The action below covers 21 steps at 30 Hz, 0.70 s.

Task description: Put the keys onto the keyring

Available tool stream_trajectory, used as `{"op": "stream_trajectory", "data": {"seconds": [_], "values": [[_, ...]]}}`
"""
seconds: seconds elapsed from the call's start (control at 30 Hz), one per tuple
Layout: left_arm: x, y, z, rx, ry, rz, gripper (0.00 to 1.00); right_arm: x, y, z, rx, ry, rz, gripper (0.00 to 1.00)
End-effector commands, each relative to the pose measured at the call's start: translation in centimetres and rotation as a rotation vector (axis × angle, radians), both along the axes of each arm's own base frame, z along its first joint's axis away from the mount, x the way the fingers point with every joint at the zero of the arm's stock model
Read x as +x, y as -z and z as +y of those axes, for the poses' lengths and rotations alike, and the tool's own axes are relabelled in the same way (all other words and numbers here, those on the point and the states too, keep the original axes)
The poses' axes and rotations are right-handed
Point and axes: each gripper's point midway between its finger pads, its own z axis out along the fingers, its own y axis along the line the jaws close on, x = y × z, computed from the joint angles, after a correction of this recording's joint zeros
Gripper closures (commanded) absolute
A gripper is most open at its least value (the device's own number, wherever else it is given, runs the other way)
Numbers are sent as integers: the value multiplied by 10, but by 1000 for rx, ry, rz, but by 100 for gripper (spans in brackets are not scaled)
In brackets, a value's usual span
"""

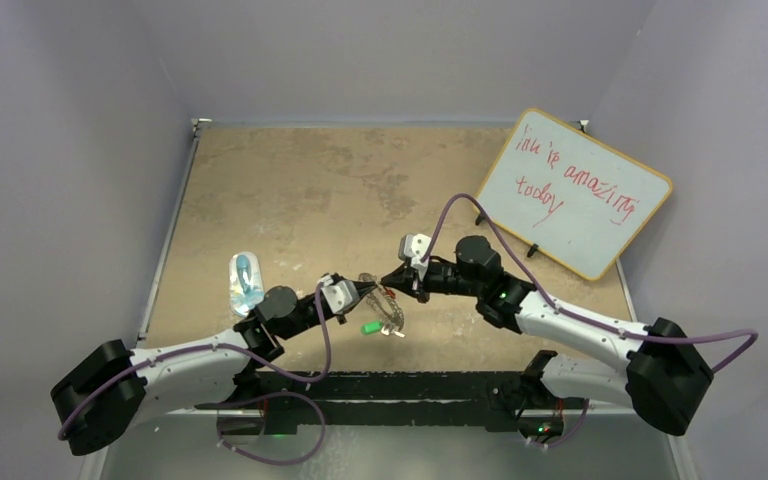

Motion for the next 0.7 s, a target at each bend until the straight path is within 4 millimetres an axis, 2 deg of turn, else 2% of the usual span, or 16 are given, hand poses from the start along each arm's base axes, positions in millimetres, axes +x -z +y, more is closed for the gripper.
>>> {"op": "stream_trajectory", "data": {"seconds": [0.0,0.27,0.5,0.67], "values": [[-4,-17,-5,-67,28,-21,100,7,-28,8,57,-5,-71,100],[-7,-15,-4,-74,33,-23,100,26,-17,1,1,115,-46,100],[-9,-17,-4,-90,46,-27,100,27,2,1,-36,124,-3,100],[-11,-19,-5,-94,56,-39,100,28,6,2,-35,128,8,100]]}}
